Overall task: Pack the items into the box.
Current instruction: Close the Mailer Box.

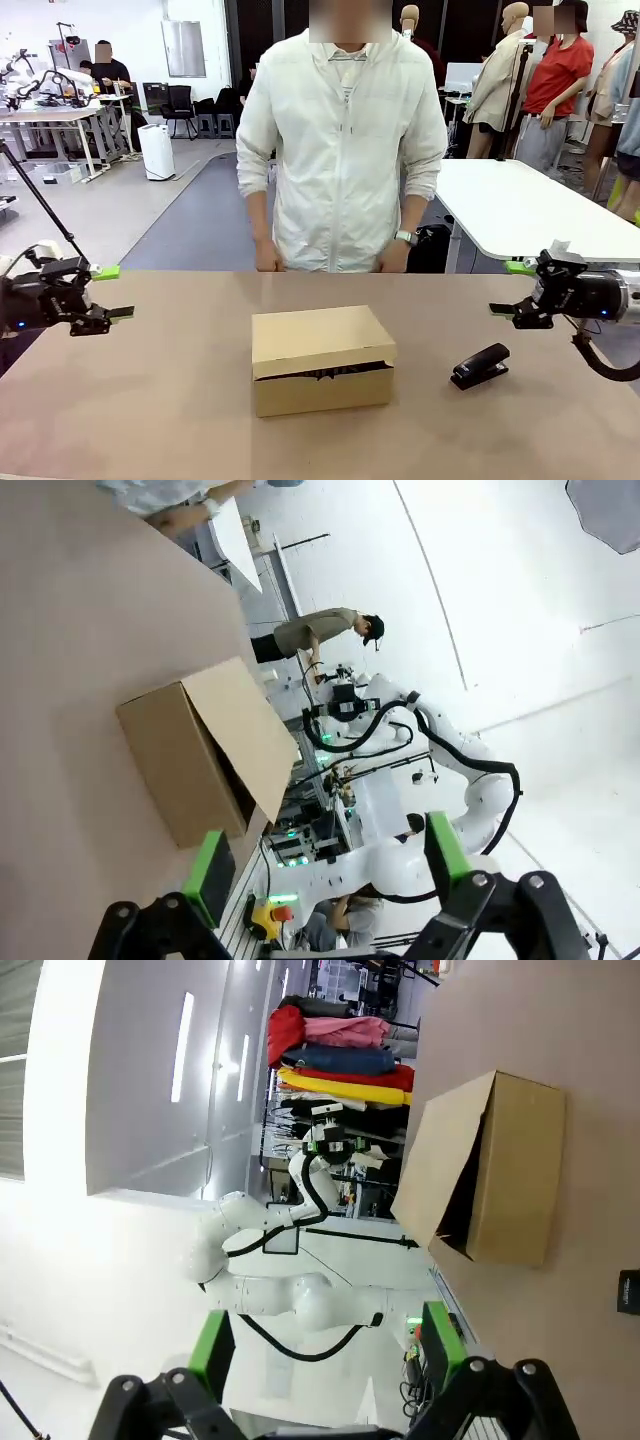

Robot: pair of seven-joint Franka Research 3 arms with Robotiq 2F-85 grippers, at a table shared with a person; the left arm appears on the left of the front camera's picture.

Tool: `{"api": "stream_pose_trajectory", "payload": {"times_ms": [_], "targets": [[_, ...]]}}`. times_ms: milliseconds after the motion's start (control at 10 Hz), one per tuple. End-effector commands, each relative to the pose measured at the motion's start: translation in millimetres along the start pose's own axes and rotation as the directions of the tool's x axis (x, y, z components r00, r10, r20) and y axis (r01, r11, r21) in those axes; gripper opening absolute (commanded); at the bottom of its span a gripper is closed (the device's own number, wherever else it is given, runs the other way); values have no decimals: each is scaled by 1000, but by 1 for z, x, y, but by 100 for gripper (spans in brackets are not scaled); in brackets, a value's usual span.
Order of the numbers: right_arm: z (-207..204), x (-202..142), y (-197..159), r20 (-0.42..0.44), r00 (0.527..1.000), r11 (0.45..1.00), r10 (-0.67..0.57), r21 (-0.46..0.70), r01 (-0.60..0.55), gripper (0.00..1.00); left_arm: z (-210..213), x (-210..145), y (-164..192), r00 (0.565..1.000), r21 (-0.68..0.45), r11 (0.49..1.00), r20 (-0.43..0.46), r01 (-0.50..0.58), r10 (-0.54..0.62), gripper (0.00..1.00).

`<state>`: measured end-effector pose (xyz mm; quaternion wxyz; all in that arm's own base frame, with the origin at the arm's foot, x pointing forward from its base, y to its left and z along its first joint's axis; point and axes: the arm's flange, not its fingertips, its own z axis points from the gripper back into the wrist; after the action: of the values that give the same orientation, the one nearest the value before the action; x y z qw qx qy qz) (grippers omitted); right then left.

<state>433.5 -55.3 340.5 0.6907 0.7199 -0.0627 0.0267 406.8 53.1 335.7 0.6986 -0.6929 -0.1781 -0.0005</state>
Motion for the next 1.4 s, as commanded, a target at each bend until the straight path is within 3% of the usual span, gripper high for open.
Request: {"api": "stream_pose_trajectory", "payload": {"times_ms": [0, 1300], "targets": [[-20, 3, 8, -59, 998, 999, 27, 30, -25, 100, -26, -1, -4, 997, -25, 999, -63, 49, -50, 100], [-20, 3, 8, -59, 998, 999, 27, 30, -25, 100, -26, -1, -4, 997, -25, 999, -63, 49, -50, 100]]}}
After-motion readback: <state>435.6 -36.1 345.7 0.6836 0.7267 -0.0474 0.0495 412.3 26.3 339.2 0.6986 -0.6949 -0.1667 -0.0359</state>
